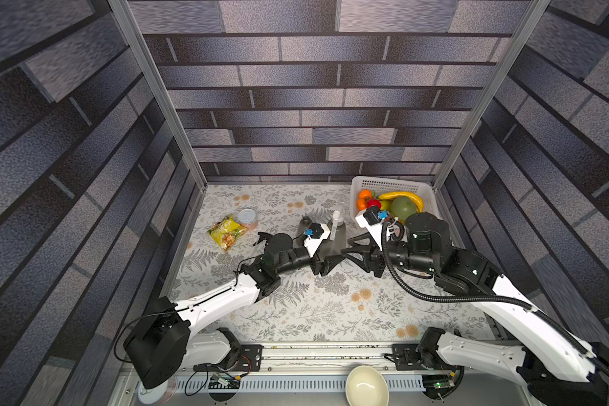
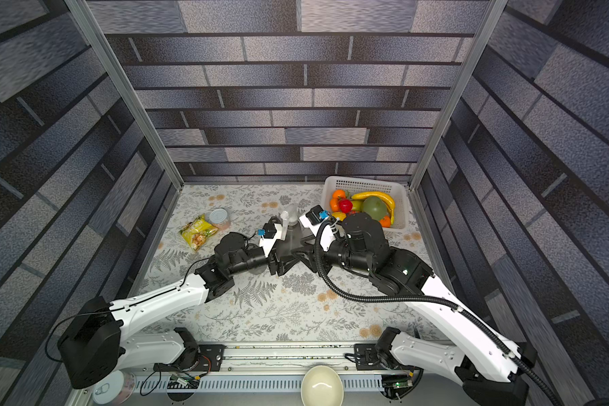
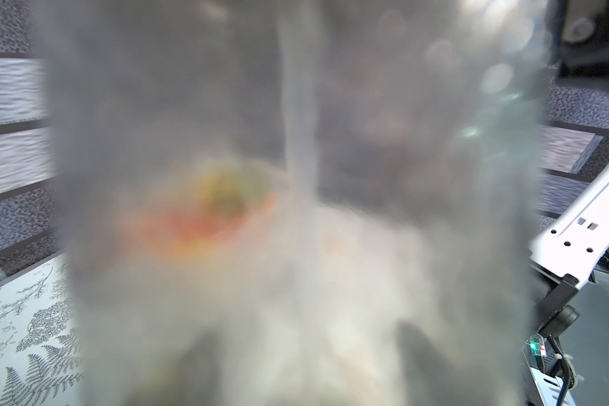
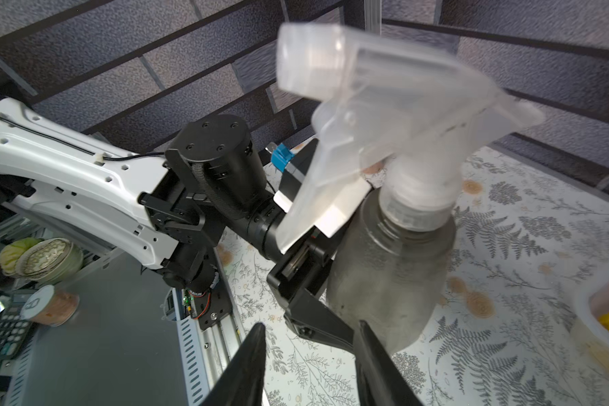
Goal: Attach spray nozzles to spray bottles
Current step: Screw the spray nozzle on the spray bottle.
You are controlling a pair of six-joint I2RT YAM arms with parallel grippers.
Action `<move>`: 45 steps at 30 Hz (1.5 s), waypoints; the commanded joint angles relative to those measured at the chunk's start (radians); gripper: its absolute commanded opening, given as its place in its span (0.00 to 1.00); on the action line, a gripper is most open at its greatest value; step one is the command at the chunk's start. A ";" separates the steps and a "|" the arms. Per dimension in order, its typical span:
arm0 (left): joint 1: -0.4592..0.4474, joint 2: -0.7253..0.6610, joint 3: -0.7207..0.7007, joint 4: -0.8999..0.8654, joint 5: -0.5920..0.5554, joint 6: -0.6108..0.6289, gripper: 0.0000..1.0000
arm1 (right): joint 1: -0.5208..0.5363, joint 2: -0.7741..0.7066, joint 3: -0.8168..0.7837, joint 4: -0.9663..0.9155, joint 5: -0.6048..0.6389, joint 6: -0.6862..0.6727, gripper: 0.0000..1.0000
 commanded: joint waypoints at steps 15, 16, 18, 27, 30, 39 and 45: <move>-0.032 -0.078 0.010 -0.009 0.036 0.015 0.78 | -0.149 0.065 0.038 0.191 -0.185 -0.012 0.46; -0.033 -0.078 0.009 -0.009 0.038 0.015 0.78 | -0.151 0.062 0.035 0.195 -0.189 -0.007 0.46; -0.032 -0.075 0.012 -0.009 0.039 0.016 0.78 | -0.154 0.061 0.035 0.197 -0.189 -0.005 0.46; -0.039 -0.071 0.023 -0.018 0.048 0.016 0.78 | -0.159 0.093 0.037 0.246 -0.197 0.015 0.46; -0.043 -0.072 0.025 -0.025 0.048 0.020 0.78 | -0.159 0.111 0.040 0.250 -0.210 0.022 0.45; -0.051 -0.061 0.039 -0.029 0.054 0.021 0.78 | -0.159 0.121 0.004 0.283 -0.213 0.044 0.39; -0.056 -0.057 0.044 -0.034 0.049 0.028 0.78 | -0.159 0.120 -0.029 0.317 -0.221 0.067 0.35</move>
